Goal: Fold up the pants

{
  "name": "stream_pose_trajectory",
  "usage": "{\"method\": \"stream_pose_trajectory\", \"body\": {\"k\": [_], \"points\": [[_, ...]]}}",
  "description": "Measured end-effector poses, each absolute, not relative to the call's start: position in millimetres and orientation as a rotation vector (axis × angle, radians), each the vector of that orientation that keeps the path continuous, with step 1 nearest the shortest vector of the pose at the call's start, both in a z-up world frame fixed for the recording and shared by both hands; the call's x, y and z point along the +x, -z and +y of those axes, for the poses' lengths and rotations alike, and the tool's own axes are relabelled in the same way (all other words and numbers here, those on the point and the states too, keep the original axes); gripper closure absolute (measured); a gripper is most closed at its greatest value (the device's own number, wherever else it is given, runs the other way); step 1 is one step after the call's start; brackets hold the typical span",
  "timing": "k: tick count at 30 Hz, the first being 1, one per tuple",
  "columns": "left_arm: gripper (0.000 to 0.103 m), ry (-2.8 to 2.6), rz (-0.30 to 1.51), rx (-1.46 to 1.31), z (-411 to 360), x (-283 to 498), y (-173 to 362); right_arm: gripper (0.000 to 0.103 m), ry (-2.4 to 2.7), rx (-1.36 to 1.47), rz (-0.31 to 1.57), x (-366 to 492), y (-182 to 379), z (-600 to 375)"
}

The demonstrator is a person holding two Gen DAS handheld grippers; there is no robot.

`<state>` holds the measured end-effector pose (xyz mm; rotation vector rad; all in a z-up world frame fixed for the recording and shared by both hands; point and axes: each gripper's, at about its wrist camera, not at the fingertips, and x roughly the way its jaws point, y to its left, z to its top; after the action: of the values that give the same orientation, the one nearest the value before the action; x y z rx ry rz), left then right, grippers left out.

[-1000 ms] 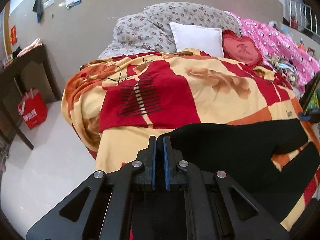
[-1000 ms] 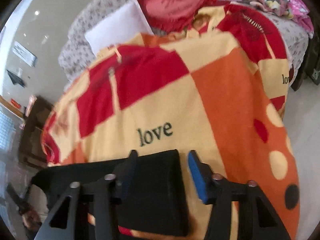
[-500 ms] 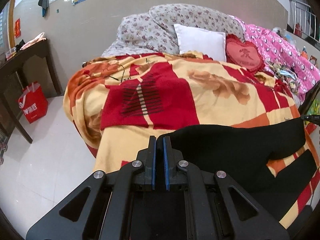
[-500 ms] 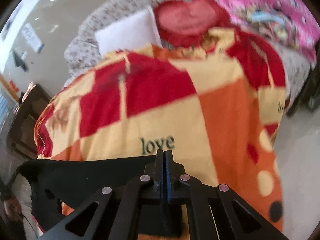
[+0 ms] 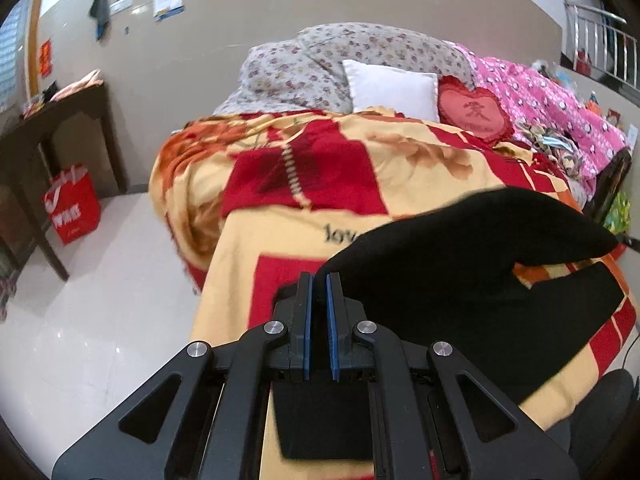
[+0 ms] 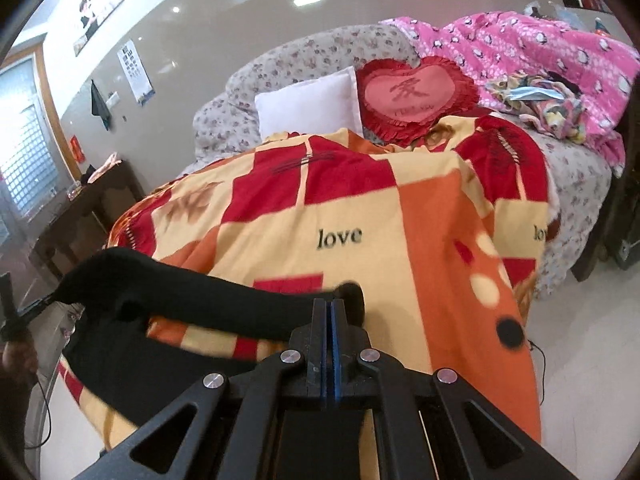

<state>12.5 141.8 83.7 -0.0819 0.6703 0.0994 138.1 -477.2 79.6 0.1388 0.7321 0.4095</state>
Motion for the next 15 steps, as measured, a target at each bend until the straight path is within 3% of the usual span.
{"method": "stream_pose_trajectory", "body": {"k": [13,15], "points": [[0.097,-0.110,0.751,-0.281,164,-45,-29,0.102,-0.319,0.076,0.690,79,-47,-485],[0.090,-0.105,0.745,-0.313,165,-53,-30,0.102,-0.293,0.083,0.669,75,-50,-485]]}}
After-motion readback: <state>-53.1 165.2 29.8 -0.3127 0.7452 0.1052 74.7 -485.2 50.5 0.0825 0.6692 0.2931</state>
